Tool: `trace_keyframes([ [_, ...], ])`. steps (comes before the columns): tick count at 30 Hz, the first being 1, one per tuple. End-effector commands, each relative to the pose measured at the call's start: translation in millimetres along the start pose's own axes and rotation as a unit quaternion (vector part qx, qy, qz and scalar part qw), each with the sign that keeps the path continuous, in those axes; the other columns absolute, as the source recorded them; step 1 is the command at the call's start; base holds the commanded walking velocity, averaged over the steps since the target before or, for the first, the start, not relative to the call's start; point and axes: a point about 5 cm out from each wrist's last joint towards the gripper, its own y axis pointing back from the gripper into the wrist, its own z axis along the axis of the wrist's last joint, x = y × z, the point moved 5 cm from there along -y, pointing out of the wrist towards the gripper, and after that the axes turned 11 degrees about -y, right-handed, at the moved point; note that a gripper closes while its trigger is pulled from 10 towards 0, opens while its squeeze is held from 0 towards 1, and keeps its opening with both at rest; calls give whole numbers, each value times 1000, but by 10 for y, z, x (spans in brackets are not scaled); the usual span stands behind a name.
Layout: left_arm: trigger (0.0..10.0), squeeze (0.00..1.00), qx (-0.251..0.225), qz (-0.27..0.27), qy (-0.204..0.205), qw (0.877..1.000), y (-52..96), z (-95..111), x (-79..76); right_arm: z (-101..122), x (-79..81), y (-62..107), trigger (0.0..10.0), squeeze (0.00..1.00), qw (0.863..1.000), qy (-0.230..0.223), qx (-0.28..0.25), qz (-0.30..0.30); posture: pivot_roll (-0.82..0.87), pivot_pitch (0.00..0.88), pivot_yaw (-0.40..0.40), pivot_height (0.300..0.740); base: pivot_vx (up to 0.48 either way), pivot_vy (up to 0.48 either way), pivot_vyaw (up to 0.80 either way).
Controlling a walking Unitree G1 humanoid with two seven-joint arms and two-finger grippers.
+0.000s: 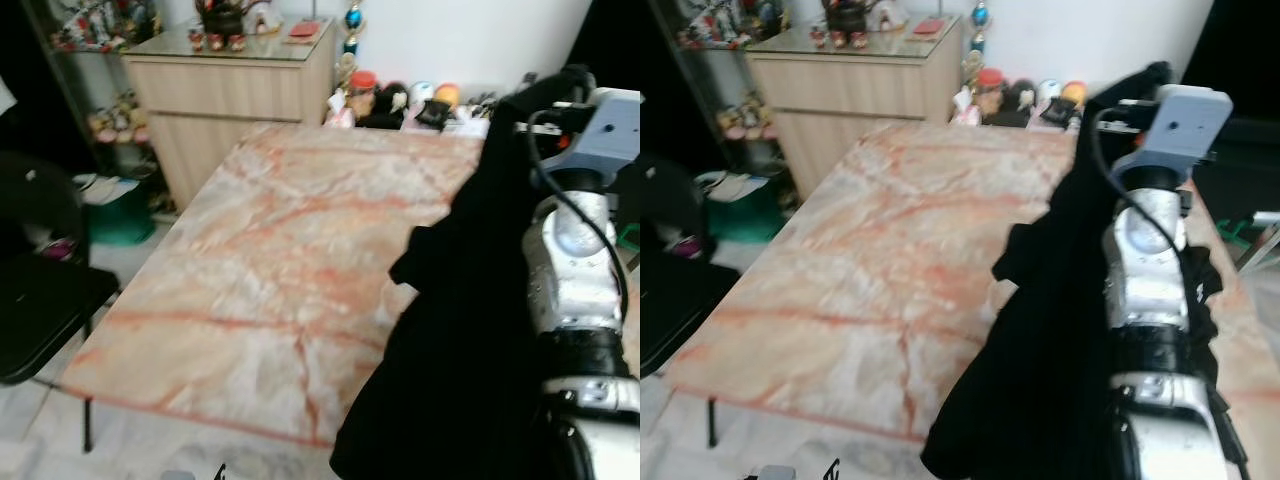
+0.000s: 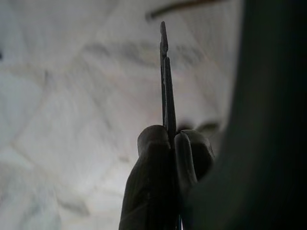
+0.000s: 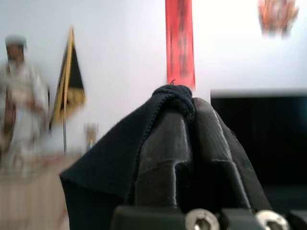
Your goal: Hang hanger
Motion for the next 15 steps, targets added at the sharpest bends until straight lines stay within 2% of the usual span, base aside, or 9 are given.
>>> trace_keyframes([
  [1, 10000, 0, 13, 6, -1, 1000, 32, -110, 66, 91, 166, -25, 10000, 0, 999, -18, -12, 26, 57, 32, 11, 740, 0, 0, 0],
  [4, 10000, 0, 13, 6, 0, 1000, 33, -115, 60, -98, 200, 82, 10000, 0, 999, -29, 27, 32, 58, 36, 8, 740, 0, 0, 0],
  [5, 10000, 0, 14, 6, 0, 1000, 36, -137, 43, -351, 259, 295, 10000, 0, 996, -21, 71, 47, 59, 40, 7, 740, 0, 0, 0],
  [6, 10000, 0, 14, 6, 0, 1000, 36, -137, 43, -351, 259, 295, 10000, 0, 996, -21, 71, 47, 59, 40, 7, 740, 0, 0, 0],
  [7, 10000, 0, 15, 5, 0, 1000, 38, -146, 35, -445, 286, 396, 10000, 0, 994, -19, 88, 55, 60, 42, 7, 740, 0, 0, 0],
  [8, 10000, 0, 15, 3, 0, 1000, 41, -160, 23, -621, 302, 601, 10000, 0, 991, -11, 120, 63, 59, 47, 6, 740, 0, 0, 0],
  [10, 10000, 0, 16, 3, -1, 1000, 44, -172, 20, -734, 261, 775, 10000, 0, 988, -20, 144, 49, 56, 48, 4, 740, 0, 0, 0],
  [11, 10000, 0, 18, 1, -3, 1000, 46, -185, 9, -861, 160, 999, 10000, 0, 984, -23, 177, 23, 55, 50, 4, 740, 0, 0, 0],
  [15, 10000, 0, 24, -4, -11, 1000, 56, -227, -4, -925, -129, 1407, 10000, 0, 975, -17, 213, -61, 45, 48, 3, 740, 0, 0, 0],
])
